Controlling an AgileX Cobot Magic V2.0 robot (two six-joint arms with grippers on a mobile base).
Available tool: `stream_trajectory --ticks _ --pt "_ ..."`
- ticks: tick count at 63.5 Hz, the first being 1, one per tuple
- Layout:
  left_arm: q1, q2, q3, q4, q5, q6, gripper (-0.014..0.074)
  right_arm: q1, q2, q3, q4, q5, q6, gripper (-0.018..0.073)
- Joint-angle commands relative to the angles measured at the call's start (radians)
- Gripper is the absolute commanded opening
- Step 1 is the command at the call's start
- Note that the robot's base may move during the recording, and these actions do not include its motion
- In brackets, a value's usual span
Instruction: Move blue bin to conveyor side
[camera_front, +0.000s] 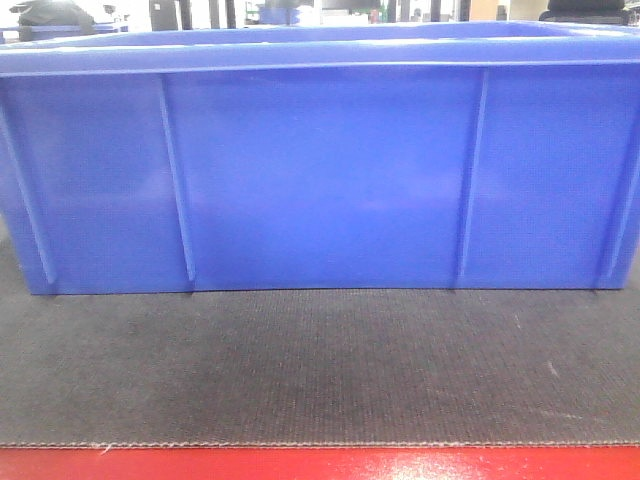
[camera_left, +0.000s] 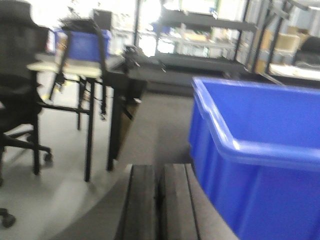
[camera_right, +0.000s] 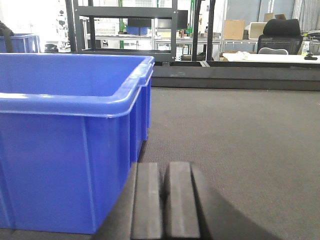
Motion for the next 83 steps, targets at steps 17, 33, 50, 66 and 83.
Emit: stream_trajectory --ticks 17,33,50,66,83 --pt "-0.06 -0.004 0.173 -0.076 -0.217 0.087 -0.002 -0.004 -0.005 -0.001 -0.012 -0.024 -0.009 -0.0081" --pt "-0.004 -0.004 0.192 -0.076 -0.341 0.087 -0.002 -0.004 -0.005 -0.001 -0.012 -0.024 -0.009 -0.0081" --pt "-0.004 -0.004 0.192 -0.076 -0.341 0.099 -0.002 -0.004 -0.005 -0.001 -0.012 -0.024 -0.009 -0.0081" --pt "-0.004 -0.004 0.192 -0.089 -0.313 0.172 -0.002 -0.004 -0.005 -0.001 -0.012 -0.024 -0.009 -0.0081" --pt "-0.004 -0.004 0.192 -0.089 -0.313 0.172 -0.002 -0.004 -0.005 -0.001 -0.012 -0.024 -0.009 -0.0081"
